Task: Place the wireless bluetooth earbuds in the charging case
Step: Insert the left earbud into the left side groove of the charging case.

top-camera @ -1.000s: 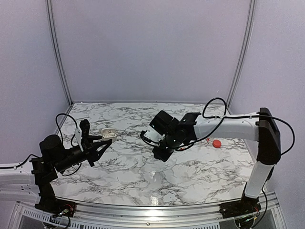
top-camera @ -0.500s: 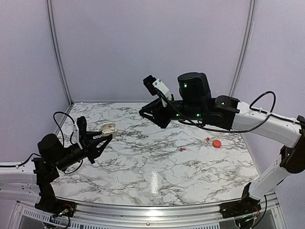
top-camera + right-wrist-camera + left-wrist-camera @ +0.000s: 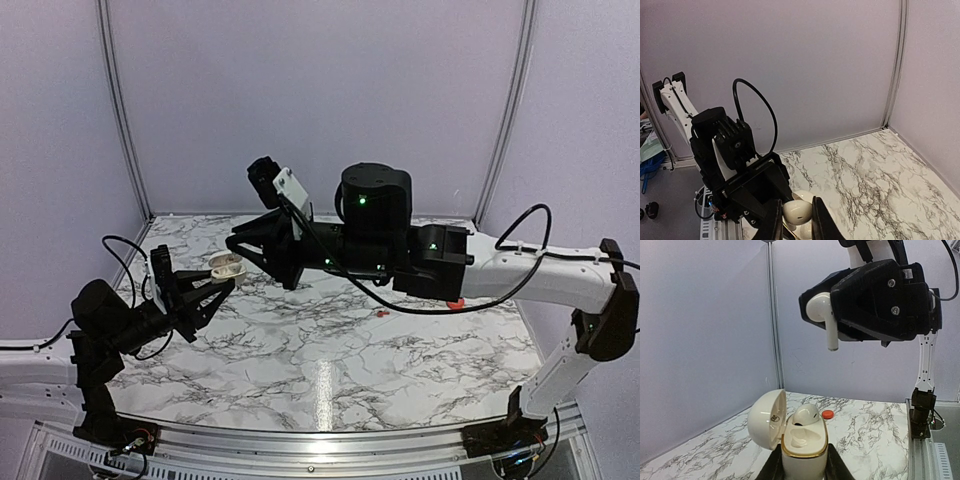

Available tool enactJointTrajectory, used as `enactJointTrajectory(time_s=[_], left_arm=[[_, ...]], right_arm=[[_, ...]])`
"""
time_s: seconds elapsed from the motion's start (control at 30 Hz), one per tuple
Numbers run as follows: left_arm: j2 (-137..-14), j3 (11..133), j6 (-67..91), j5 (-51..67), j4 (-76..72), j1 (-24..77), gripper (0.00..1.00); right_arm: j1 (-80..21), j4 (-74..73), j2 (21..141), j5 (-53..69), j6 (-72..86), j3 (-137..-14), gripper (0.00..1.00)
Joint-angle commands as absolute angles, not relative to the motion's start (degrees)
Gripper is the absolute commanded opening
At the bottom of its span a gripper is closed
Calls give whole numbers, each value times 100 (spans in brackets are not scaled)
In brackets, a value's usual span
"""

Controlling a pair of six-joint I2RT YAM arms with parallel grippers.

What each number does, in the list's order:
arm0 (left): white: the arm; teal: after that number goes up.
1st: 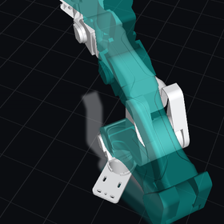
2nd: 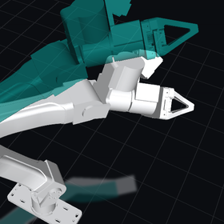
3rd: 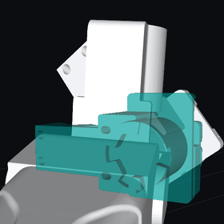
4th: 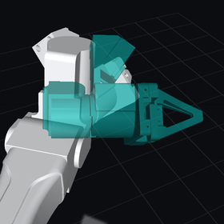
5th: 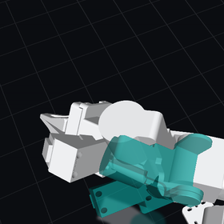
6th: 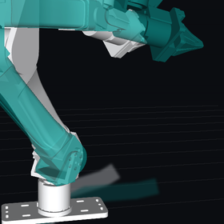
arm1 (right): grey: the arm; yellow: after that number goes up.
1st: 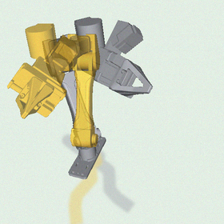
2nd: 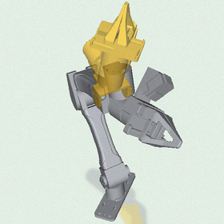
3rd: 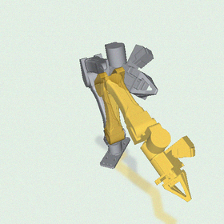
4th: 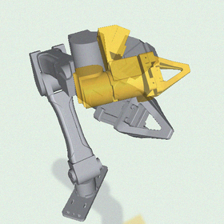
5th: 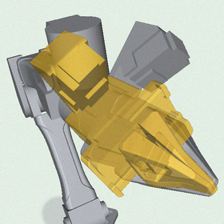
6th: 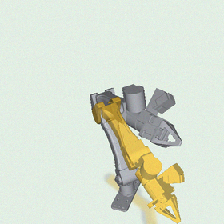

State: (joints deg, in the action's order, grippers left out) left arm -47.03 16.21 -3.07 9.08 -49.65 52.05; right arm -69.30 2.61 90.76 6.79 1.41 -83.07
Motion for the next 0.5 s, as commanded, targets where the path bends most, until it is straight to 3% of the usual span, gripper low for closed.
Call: enactJointTrajectory(time_s=[0.0,0.47], left_arm=[[-4752,1678,-428,982,-5368,5177,0],[-4815,1624,-334,705,-5784,5180,0]], right_arm=[[-7132,604,9391,442,45,-8820,12],[-7207,843,9847,176,263,-8939,12]])
